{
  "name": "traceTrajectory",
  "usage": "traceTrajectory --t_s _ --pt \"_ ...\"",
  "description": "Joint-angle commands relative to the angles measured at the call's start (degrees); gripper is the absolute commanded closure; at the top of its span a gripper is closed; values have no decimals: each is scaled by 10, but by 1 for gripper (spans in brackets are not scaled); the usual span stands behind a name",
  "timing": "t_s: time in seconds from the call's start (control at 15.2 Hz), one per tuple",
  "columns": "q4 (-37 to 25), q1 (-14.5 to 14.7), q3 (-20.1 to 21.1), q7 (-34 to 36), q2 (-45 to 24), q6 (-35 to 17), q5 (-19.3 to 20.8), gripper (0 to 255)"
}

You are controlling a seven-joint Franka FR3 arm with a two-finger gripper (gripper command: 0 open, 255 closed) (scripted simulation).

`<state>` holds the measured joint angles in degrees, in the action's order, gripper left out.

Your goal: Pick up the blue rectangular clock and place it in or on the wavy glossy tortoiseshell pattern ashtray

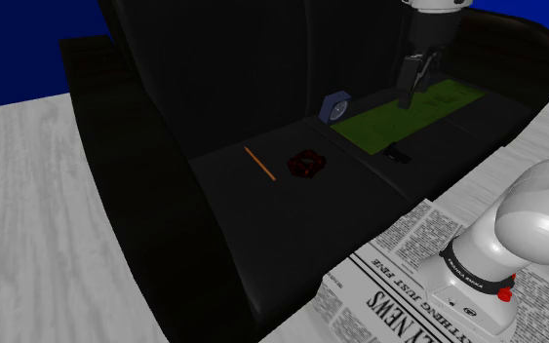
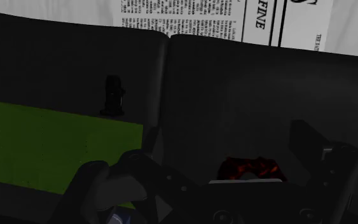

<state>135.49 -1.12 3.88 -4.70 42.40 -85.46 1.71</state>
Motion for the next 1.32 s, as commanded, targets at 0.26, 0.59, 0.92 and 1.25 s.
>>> traceTrajectory --t_s 0.26,0.59,0.92,1.25 --pt "32 3 -54 -108 -10 -63 46 0" --pt "48 8 -123 -238 -51 -151 93 0" --pt "36 18 -190 -366 -122 -242 120 0" --pt "-3 39 -253 -501 -216 -328 113 0"
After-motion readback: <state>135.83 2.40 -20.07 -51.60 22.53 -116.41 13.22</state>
